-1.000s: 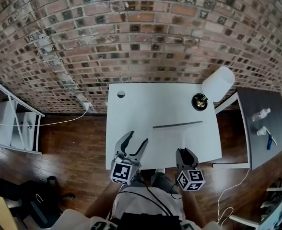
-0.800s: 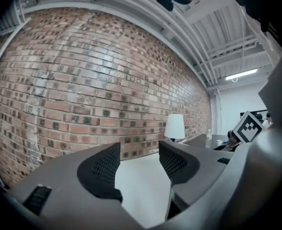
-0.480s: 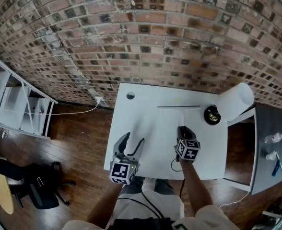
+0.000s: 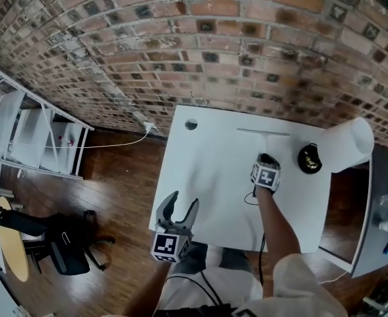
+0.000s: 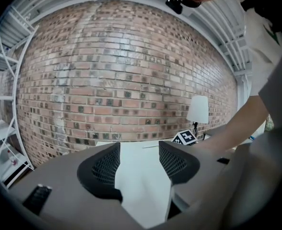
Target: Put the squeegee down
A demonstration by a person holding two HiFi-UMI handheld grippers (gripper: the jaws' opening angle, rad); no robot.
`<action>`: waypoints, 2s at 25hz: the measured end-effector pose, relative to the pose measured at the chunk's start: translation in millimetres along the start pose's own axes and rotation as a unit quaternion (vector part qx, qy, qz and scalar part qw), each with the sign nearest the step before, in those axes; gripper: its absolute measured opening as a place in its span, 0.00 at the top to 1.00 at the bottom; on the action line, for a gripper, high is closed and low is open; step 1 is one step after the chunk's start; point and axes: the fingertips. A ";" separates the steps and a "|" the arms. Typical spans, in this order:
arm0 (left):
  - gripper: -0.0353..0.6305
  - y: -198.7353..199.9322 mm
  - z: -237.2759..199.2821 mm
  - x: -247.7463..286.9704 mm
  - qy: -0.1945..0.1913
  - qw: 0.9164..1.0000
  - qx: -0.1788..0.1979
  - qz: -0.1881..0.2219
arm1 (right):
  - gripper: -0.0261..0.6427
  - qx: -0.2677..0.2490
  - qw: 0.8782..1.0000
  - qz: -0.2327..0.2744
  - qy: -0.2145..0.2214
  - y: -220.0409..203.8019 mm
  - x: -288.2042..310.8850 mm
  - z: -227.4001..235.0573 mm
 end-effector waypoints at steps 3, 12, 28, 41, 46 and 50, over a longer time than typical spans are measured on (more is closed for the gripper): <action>0.57 -5.4 0.4 3.8 -0.006 1.000 0.008 0.000 | 0.78 0.002 1.000 -0.017 0.000 -7.2 3.5 -0.2; 0.57 41.2 24.1 29.5 -0.043 0.998 0.023 0.049 | 0.45 -0.053 0.985 0.147 0.072 69.4 -93.8 -31.2; 0.48 134.9 47.1 -4.5 -0.048 0.984 0.043 0.167 | 0.36 -0.093 0.911 0.393 0.087 120.1 -369.8 -79.9; 0.48 140.1 44.0 -14.3 -0.042 0.984 0.031 0.170 | 0.36 -0.120 0.911 0.385 0.093 122.9 -371.0 -92.7; 0.48 139.9 39.5 -19.1 -0.037 0.985 0.028 0.169 | 0.37 -0.151 0.908 0.378 0.095 120.5 -368.7 -107.8; 0.48 137.8 38.5 -19.6 -0.035 0.985 0.031 0.167 | 0.37 -0.147 0.910 0.375 0.103 119.7 -366.1 -111.8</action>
Point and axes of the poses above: the fingertips, and each gripper's own axes: x forward along the fingers, z to its right, y out of its top, and after that the axes turned 4 degrees about y, right-handed
